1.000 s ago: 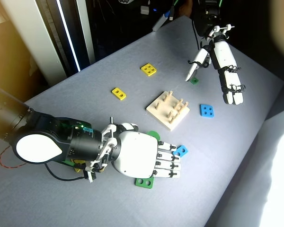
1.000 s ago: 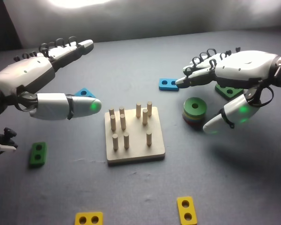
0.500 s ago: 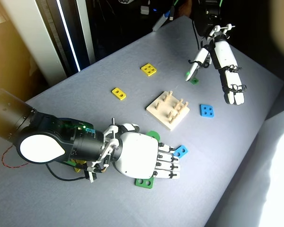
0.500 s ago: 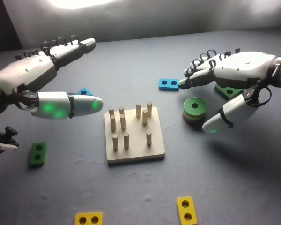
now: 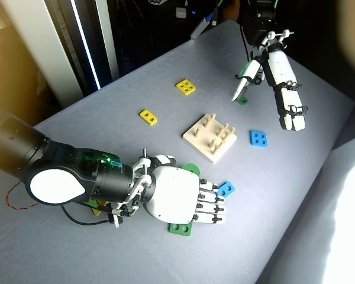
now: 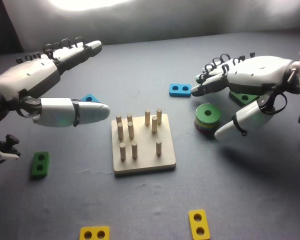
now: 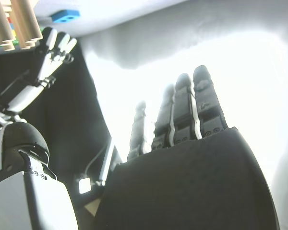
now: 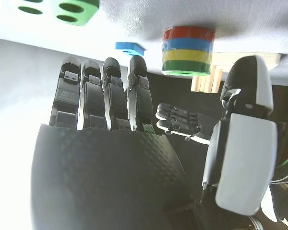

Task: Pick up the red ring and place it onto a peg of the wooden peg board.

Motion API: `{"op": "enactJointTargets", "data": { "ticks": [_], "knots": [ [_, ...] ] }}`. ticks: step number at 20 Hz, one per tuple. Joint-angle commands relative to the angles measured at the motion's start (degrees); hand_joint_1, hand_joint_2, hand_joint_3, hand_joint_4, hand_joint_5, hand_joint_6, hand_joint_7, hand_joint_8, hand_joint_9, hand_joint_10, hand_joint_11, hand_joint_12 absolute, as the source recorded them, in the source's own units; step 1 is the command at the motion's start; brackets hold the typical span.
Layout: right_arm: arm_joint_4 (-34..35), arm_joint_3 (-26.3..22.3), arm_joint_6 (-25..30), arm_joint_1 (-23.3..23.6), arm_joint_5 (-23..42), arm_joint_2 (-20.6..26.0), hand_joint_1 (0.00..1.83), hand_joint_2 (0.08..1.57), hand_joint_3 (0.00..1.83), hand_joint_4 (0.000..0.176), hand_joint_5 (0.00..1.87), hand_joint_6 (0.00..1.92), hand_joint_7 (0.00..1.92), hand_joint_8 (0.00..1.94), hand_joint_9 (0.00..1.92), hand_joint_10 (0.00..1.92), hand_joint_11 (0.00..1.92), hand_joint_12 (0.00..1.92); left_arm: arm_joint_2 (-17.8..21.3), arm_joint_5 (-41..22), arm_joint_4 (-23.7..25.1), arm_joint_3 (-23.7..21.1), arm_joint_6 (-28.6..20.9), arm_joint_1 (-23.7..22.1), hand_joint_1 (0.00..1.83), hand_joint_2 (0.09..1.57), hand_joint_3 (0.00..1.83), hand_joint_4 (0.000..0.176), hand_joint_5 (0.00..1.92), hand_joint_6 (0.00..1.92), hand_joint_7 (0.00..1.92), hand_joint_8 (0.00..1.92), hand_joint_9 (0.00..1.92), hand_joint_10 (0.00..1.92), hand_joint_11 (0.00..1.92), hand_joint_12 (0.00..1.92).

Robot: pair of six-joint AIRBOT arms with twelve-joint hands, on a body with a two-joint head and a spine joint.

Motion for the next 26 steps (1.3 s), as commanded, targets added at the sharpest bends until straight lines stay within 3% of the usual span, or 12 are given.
{"op": "enactJointTargets", "data": {
  "ticks": [1,8,9,10,11,17,20,21,22,24,26],
  "knots": [
    [1.4,0.1,0.5,0.1,4.9,-0.2,0.73,0.92,0.02,0.03,0.39,0.02,0.15,0.01,0.03,0.01,0.0,0.0,0.0,-6.8,-0.2,0.3,-0.4,-0.7,0.42,0.96,0.0,0.169,0.03,0.0,0.0,0.0,0.0,0.0,0.0,0.0],
    [1.3,0.1,0.8,0.1,4.9,-0.3,0.79,0.97,0.01,0.0,0.55,0.04,0.21,0.01,0.05,0.0,0.0,0.0,0.0,-6.9,-0.1,0.3,-0.5,-0.8,0.44,0.94,0.0,0.176,0.03,0.0,0.0,0.0,0.0,0.0,0.0,0.0],
    [1.3,0.1,0.8,0.1,4.9,-0.3,0.79,0.97,0.01,0.0,0.55,0.04,0.21,0.01,0.05,0.0,0.0,0.0,0.0,-6.9,-0.1,0.3,-0.5,-0.9,0.44,0.94,0.0,0.176,0.03,0.0,0.0,0.0,0.0,0.0,0.0,0.0],
    [1.3,0.1,0.8,0.1,4.9,-0.4,0.83,0.98,0.01,0.0,0.56,0.05,0.22,0.01,0.06,0.01,0.0,0.0,0.0,-6.9,-0.1,0.3,-0.5,-0.9,0.43,0.95,0.0,0.161,0.03,0.0,0.0,0.0,0.0,0.0,0.0,0.0],
    [1.3,0.1,0.8,0.2,4.9,-0.5,0.84,0.98,0.01,0.0,0.57,0.05,0.23,0.01,0.06,0.01,0.0,0.0,0.0,-6.9,-0.1,0.3,-0.5,-0.9,0.45,0.95,0.0,0.173,0.04,0.0,0.0,0.0,0.0,0.0,0.0,0.0],
    [1.3,0.1,1.3,0.3,5.3,-0.9,0.82,0.97,0.0,0.001,0.54,0.03,0.21,0.0,0.04,0.0,0.0,0.0,0.0,-7.0,-0.1,0.3,-0.6,-0.9,0.44,0.96,0.0,0.176,0.03,0.0,0.0,0.0,0.0,0.0,0.0,0.0],
    [1.3,0.1,1.4,0.3,5.5,-1.3,0.8,0.96,0.0,0.016,0.54,0.02,0.21,0.0,0.04,0.0,0.0,0.0,0.0,-7.0,-0.1,0.3,-0.6,-0.9,0.45,0.97,0.0,0.176,0.03,0.0,0.0,0.0,0.0,0.0,0.0,0.0],
    [1.3,0.2,1.4,0.3,5.6,-1.5,0.81,0.96,0.0,0.036,0.53,0.01,0.2,0.0,0.03,0.0,0.0,0.0,0.0,-7.1,-0.1,0.3,-0.6,-1.0,0.43,0.97,0.0,0.176,0.03,0.0,0.0,0.0,0.0,0.0,0.0,0.0],
    [1.3,0.2,1.4,0.3,5.7,-1.5,0.83,0.96,0.0,0.032,0.53,0.01,0.21,0.0,0.03,0.0,0.0,0.0,0.0,-7.1,-0.1,0.3,-0.6,-1.0,0.43,0.97,0.0,0.176,0.03,0.0,0.0,0.0,0.0,0.0,0.0,0.0],
    [1.3,0.2,1.4,0.3,5.7,-1.6,0.86,0.95,0.0,0.052,0.55,0.02,0.21,0.0,0.03,0.0,0.0,0.0,0.0,-7.1,-0.1,0.3,-0.6,-1.0,0.43,0.96,0.0,0.176,0.02,0.0,0.0,0.0,0.0,0.0,0.0,0.0],
    [1.3,0.2,1.5,0.3,5.7,-1.6,0.86,0.95,0.0,0.051,0.56,0.02,0.22,0.01,0.03,0.0,0.0,0.0,0.0,-7.1,-0.1,0.3,-0.6,-1.0,0.46,0.97,0.0,0.176,0.03,0.0,0.0,0.0,0.0,0.0,0.0,0.0]
  ]
}}
